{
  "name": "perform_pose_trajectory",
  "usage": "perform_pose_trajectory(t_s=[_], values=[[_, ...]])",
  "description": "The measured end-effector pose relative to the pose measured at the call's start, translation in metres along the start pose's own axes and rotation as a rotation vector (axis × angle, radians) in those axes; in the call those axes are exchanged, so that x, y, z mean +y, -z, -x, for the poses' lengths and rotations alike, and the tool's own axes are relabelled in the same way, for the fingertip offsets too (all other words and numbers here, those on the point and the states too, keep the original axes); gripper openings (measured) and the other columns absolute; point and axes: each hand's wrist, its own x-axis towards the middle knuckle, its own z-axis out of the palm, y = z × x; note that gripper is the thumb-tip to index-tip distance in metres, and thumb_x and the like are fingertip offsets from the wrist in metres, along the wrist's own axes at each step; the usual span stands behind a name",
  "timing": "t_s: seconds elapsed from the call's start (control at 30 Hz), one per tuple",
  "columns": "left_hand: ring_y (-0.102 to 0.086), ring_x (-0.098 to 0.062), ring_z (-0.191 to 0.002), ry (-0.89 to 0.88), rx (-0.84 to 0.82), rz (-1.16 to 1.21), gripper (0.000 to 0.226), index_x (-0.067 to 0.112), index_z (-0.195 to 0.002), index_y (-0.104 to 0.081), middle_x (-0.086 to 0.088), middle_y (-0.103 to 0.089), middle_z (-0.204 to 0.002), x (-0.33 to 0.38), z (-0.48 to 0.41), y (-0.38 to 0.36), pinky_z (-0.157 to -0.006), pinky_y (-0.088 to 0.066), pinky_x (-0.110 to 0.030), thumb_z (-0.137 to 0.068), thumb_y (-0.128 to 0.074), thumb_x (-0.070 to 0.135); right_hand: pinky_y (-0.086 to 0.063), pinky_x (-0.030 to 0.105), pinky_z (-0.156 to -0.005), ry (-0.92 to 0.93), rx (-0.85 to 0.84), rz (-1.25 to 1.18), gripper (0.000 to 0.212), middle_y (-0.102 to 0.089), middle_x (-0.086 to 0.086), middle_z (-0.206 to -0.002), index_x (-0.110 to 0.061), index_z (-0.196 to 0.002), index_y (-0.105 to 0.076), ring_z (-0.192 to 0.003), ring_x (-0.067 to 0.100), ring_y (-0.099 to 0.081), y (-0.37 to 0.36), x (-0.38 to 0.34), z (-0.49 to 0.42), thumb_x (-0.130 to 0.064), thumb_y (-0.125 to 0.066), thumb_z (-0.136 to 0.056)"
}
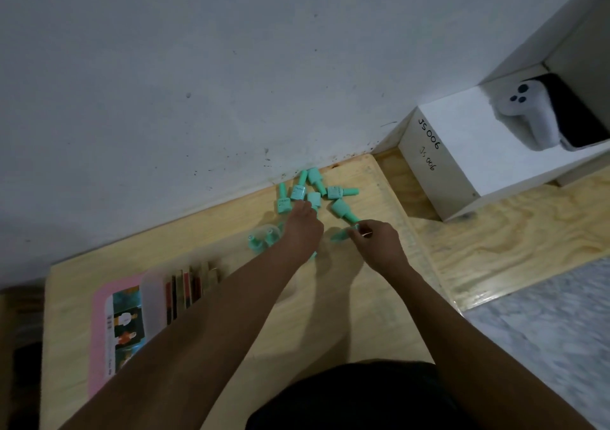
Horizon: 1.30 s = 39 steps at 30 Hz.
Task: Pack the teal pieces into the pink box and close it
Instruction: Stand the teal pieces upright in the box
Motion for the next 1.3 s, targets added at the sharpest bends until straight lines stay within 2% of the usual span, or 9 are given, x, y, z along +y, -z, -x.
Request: perform_pose_trajectory(t_s=[0.33, 0.43, 0.53, 0.67, 0.8, 0.93, 1.07, 1.17, 1.3], values=[[-0.035, -0.032, -0.127, -0.064, 0.027, 0.154, 0.029, 0.013, -0.115, -0.060, -0.008, -0.053, -0.124, -0.015, 0.008, -0.002, -0.105, -0.024, -0.048, -0.087, -0.057, 0.021, -0.047, 0.022, -0.072, 0.028, 0.023, -0.082, 0.033, -0.071, 0.002, -0.104, -0.011, -0.115, -0.070, -0.085, 0.008, -0.059, 0.011, -0.009, -0.002, -0.035, -0.061, -0.093], [-0.042, -0.026, -0.117, 0.015, 0.071, 0.528, 0.026, 0.019, -0.113, -0.063, -0.004, -0.060, -0.114, -0.022, 0.019, 0.004, -0.095, -0.025, -0.042, -0.090, -0.055, 0.031, -0.043, 0.015, -0.064, 0.039, 0.038, -0.139, 0.030, -0.070, -0.003, -0.094, -0.013, -0.111, -0.071, -0.079, 0.004, -0.060, 0.013, -0.013, 0.001, -0.034, -0.062, -0.093], [-0.052, -0.019, -0.102, 0.114, 0.142, 0.903, 0.028, 0.024, -0.111, -0.064, 0.003, -0.064, -0.102, -0.030, 0.038, 0.001, -0.091, -0.025, -0.038, -0.089, -0.058, 0.038, -0.048, 0.021, -0.064, 0.071, 0.051, -0.197, 0.026, -0.070, -0.006, -0.083, -0.013, -0.104, -0.074, -0.074, 0.005, -0.063, 0.016, -0.018, 0.007, -0.034, -0.062, -0.092], [-0.055, -0.007, -0.072, 0.234, 0.255, 1.461, 0.025, 0.017, -0.104, -0.070, 0.005, -0.065, -0.084, -0.037, 0.071, -0.009, -0.073, -0.044, -0.028, -0.082, -0.071, 0.029, -0.050, 0.019, -0.067, 0.130, 0.048, -0.226, 0.022, -0.068, -0.012, -0.080, -0.017, -0.101, -0.073, -0.075, 0.004, -0.064, 0.020, -0.030, 0.017, -0.033, -0.063, -0.092], [-0.064, -0.005, -0.077, 0.307, 0.375, 1.741, 0.022, 0.020, -0.104, -0.072, 0.005, -0.074, -0.090, -0.042, 0.105, -0.024, -0.074, -0.052, -0.025, -0.082, -0.072, 0.023, -0.045, 0.010, -0.060, 0.178, 0.010, -0.241, 0.015, -0.067, -0.015, -0.079, -0.022, -0.096, -0.070, -0.073, 0.002, -0.063, 0.016, -0.047, 0.030, -0.035, -0.063, -0.091], [-0.063, -0.010, -0.077, 0.420, 0.471, 1.705, 0.025, 0.019, -0.108, -0.071, 0.005, -0.072, -0.093, -0.044, 0.129, -0.045, -0.073, -0.052, -0.025, -0.083, -0.071, 0.023, -0.043, 0.004, -0.059, 0.251, -0.048, -0.204, 0.015, -0.067, -0.015, -0.079, -0.022, -0.092, -0.070, -0.074, -0.003, -0.062, 0.001, -0.062, 0.044, -0.036, -0.065, -0.090], [-0.059, -0.007, -0.076, 0.505, 0.520, 1.505, 0.026, 0.016, -0.109, -0.069, 0.004, -0.065, -0.098, -0.045, 0.142, -0.066, -0.066, -0.042, -0.009, -0.085, -0.067, 0.026, -0.045, 0.008, -0.063, 0.335, -0.109, -0.120, 0.012, -0.068, -0.013, -0.080, -0.026, -0.090, -0.069, -0.074, 0.000, -0.062, -0.021, -0.074, 0.054, -0.037, -0.069, -0.087], [-0.061, -0.014, -0.076, 0.546, 0.534, 1.438, 0.025, 0.015, -0.107, -0.070, 0.001, -0.061, -0.094, -0.045, 0.146, -0.073, -0.071, -0.049, -0.025, -0.085, -0.067, 0.026, -0.049, 0.023, -0.064, 0.383, -0.106, 0.037, 0.013, -0.066, -0.015, -0.077, -0.030, -0.087, -0.068, -0.070, 0.001, -0.061, -0.038, -0.080, 0.059, -0.043, -0.070, -0.084], [-0.060, -0.016, -0.075, 0.546, 0.517, 1.376, 0.027, 0.013, -0.110, -0.069, 0.001, -0.058, -0.092, -0.042, 0.142, -0.081, -0.074, -0.051, -0.032, -0.086, -0.066, 0.026, -0.041, 0.025, -0.063, 0.441, -0.009, 0.337, 0.017, -0.065, -0.015, -0.083, -0.031, -0.091, -0.068, -0.079, 0.006, -0.060, -0.057, -0.085, 0.061, -0.047, -0.065, -0.085]])
